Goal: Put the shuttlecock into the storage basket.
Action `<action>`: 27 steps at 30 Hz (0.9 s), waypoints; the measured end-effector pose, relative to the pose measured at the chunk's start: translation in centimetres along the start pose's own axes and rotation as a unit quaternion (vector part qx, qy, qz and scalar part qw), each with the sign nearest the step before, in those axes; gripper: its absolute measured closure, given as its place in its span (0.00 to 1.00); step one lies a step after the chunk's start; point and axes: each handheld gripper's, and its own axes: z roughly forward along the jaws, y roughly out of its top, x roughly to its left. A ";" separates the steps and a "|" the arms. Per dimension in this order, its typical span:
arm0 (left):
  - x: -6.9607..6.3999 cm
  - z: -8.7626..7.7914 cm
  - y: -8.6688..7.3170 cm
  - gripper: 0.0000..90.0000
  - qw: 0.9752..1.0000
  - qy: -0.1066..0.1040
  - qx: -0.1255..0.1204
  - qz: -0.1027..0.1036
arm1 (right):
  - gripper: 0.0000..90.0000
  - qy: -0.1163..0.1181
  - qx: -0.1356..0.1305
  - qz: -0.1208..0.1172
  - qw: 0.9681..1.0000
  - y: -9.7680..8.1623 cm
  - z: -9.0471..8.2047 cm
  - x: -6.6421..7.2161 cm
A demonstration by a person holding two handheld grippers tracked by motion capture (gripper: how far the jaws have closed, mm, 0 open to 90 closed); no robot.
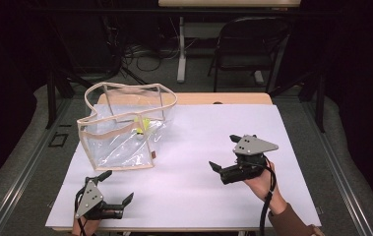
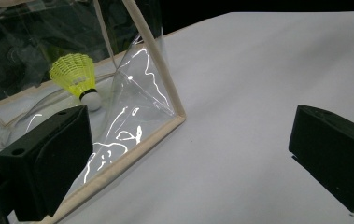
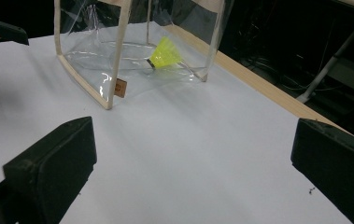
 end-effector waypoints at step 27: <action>0.0 0.0 0.0 0.00 1.000 0.000 0.000 0.000 | 0.00 -0.043 -0.001 0.009 0.999 -6.3 -3.4 0.1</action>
